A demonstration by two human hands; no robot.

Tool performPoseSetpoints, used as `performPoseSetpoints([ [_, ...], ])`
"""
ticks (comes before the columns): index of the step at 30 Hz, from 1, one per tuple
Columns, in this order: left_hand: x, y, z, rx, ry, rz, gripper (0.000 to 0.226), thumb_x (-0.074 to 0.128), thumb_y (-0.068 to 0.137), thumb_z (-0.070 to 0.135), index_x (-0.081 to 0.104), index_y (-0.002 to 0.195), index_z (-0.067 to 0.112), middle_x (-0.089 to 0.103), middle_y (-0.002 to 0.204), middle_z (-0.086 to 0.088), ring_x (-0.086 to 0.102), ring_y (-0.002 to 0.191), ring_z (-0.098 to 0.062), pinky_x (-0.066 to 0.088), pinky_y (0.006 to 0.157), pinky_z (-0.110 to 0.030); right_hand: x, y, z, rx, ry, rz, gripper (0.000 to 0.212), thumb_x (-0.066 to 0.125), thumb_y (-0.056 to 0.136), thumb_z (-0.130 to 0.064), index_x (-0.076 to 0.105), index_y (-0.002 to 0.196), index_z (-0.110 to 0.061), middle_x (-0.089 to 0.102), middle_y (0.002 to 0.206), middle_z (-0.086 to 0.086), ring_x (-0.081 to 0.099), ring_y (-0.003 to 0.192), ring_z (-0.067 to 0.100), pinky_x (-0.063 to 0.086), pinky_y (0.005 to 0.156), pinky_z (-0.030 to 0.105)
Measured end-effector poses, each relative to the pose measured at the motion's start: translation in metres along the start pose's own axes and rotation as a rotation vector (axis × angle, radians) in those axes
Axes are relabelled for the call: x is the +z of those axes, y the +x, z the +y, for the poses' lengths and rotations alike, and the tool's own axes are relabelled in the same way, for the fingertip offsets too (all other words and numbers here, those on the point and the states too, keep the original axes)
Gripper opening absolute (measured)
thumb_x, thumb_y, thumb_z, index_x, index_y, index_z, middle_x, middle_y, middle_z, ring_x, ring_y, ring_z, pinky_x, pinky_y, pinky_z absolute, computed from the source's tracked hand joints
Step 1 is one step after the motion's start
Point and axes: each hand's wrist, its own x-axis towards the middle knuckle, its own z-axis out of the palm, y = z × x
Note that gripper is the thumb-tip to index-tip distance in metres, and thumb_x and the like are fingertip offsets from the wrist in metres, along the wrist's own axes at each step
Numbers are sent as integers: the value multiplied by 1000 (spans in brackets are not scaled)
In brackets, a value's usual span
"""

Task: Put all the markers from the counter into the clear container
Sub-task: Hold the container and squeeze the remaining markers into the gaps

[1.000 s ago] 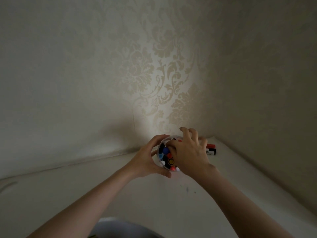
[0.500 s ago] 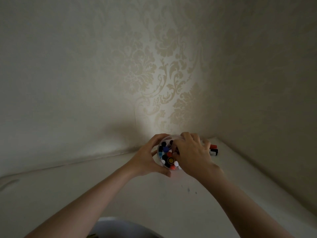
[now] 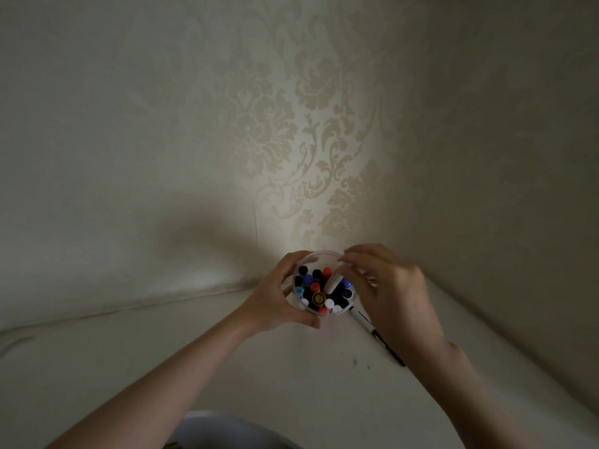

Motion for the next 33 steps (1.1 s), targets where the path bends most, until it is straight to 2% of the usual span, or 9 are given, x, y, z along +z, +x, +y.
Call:
performPoseSetpoints([
  [2,0,0,-1,10,8,-1,102,98,52,8,46,136,33,54,136,18,53,131,-7,50,108,-39,-18,-1,-8,14,90,100,8,68,85,-12,73,91,-11,72,91,-1,67,77,7,56,67,26],
  [6,1,-1,0,22,11,-2,103,98,51,11,46,137,34,54,139,13,51,134,-11,47,111,-44,-33,0,-17,3,110,241,12,66,86,-15,73,92,-8,71,91,-2,66,78,4,52,72,11],
  [10,3,-4,3,44,45,-1,104,99,50,15,46,137,33,52,138,16,51,134,-12,49,109,-42,-18,1,-7,-17,74,262,10,67,86,-12,73,93,-7,72,94,1,67,83,8,55,73,19],
  [15,9,-11,0,46,71,5,105,100,46,12,47,135,33,56,128,26,56,125,-3,52,101,-25,22,-3,14,12,46,54,10,72,82,-15,75,91,-15,69,94,-1,63,84,12,54,73,32],
  [19,8,-12,-2,59,46,41,108,100,45,10,47,136,27,58,127,24,58,124,-6,54,101,-29,39,-12,25,130,-203,-19,15,77,73,-37,75,88,-33,60,102,-5,50,94,17,35,78,31],
  [25,11,-11,1,73,77,22,107,101,46,14,46,137,27,58,130,19,58,124,-5,52,103,-28,52,-3,19,177,-368,-54,7,71,77,-37,75,82,-35,60,110,-2,50,101,23,37,79,38],
  [28,8,-12,-3,60,74,50,106,101,46,14,47,136,28,59,129,19,59,123,-5,54,102,-31,34,-8,20,107,-253,27,12,62,86,-31,74,88,-27,59,111,-2,55,94,18,43,77,35],
  [30,4,-14,-6,72,97,71,105,101,45,17,47,135,28,58,129,21,58,124,-3,53,102,-30,19,-22,40,193,-139,76,15,60,88,-29,70,97,-22,58,109,-2,60,86,17,51,68,35],
  [33,-1,-18,-7,62,104,86,102,101,45,20,48,131,35,57,130,23,57,123,-1,53,100,-28,10,-59,82,503,-395,-380,38,57,87,-45,56,121,-27,54,124,-1,57,107,19,52,85,36],
])
